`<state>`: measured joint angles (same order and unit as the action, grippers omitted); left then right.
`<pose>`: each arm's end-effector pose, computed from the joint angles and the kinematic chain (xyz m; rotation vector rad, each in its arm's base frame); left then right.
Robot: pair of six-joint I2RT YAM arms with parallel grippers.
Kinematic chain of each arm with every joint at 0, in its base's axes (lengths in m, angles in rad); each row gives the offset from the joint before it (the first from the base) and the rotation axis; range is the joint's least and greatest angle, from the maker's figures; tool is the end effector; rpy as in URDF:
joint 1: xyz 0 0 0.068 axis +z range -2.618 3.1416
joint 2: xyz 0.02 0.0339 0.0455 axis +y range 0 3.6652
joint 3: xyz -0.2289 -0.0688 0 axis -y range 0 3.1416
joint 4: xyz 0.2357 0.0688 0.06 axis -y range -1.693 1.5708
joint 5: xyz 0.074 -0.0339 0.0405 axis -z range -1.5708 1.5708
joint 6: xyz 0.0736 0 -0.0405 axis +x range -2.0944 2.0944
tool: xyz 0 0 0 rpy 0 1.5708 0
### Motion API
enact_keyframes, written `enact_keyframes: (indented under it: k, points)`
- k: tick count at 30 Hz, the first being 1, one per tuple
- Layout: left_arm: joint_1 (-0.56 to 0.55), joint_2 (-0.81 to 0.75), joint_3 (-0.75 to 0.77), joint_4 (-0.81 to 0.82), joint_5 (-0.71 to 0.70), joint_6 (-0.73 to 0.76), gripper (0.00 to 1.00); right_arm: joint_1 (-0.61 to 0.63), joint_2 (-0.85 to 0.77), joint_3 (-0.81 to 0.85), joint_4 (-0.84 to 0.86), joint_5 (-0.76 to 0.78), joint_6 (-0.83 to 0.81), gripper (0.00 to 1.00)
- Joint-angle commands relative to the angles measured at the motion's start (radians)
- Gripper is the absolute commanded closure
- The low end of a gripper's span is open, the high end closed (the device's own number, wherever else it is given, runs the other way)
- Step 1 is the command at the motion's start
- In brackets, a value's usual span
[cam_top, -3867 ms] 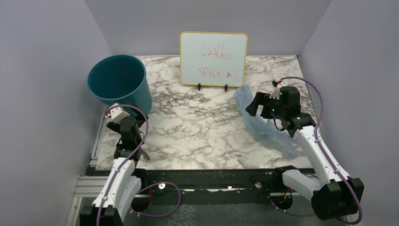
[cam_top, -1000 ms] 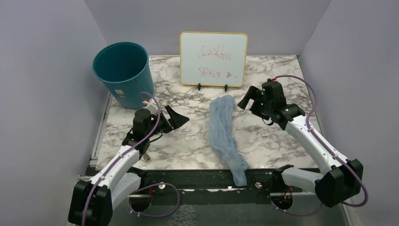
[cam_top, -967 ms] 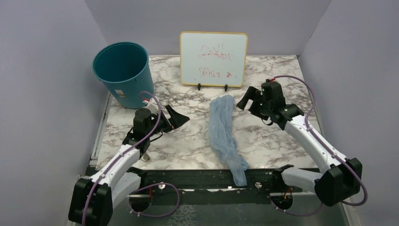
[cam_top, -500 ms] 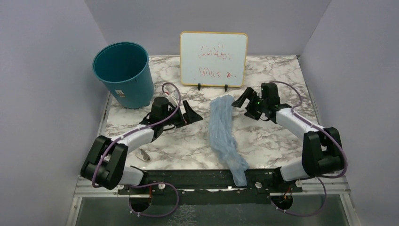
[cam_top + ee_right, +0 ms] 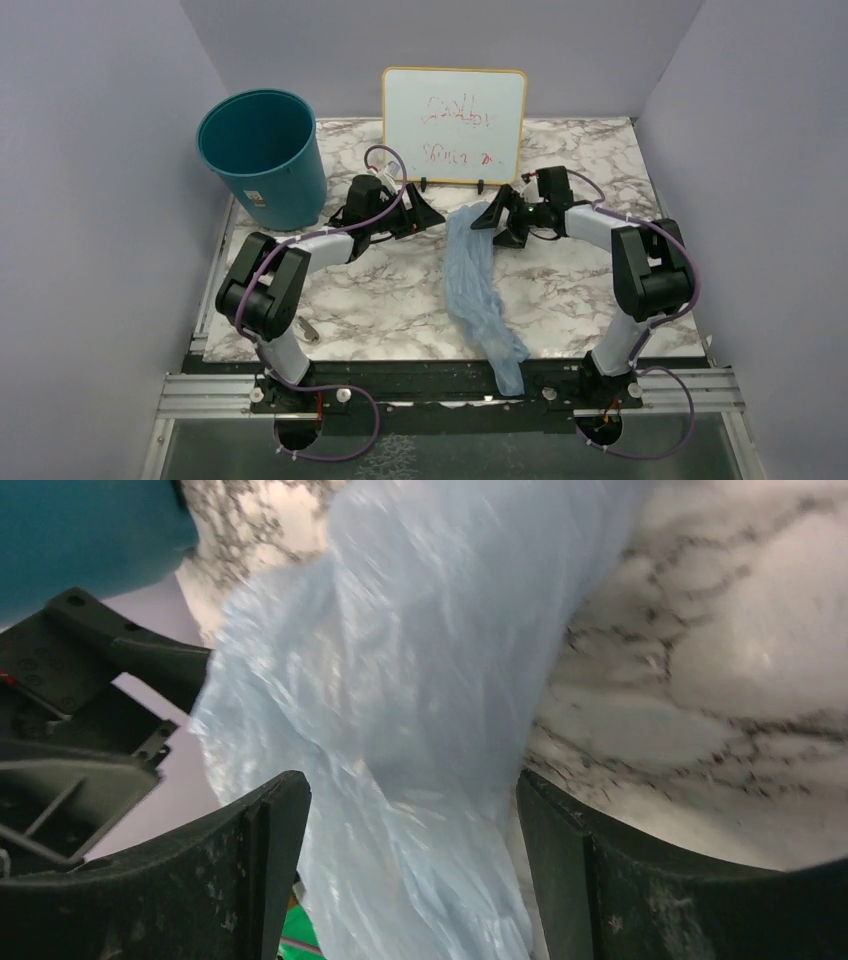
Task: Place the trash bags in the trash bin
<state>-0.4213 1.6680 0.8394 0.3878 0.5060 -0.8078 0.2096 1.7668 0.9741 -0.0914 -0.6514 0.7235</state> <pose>0.3239 -0.1842 0.1491 -0.0677 2.1967 -1.2509 0.3397 0.1179 0.1098 0.3522 2.5585 1.1857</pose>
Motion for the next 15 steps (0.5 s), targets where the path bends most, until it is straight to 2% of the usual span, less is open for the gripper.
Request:
enact_keyframes:
  k: [1, 6, 9, 15]
  points:
    - [-0.016, 0.091, 0.076, 0.076, 0.052, -0.028, 0.27, 0.003, 0.059, 0.103, -0.074, -0.064, -0.060, 0.22]
    - [-0.039, 0.134, 0.108, 0.089, 0.096, -0.033, 0.28, 0.002, 0.072, 0.143, -0.144, -0.005, -0.097, 0.26]
    - [-0.043, 0.147, 0.100, 0.094, 0.085, -0.037, 0.32, 0.002, 0.069, 0.142, -0.154, 0.021, -0.108, 0.31]
    - [-0.043, 0.178, 0.109, 0.097, 0.095, -0.049, 0.53, 0.002, 0.090, 0.145, -0.155, -0.002, -0.110, 0.42]
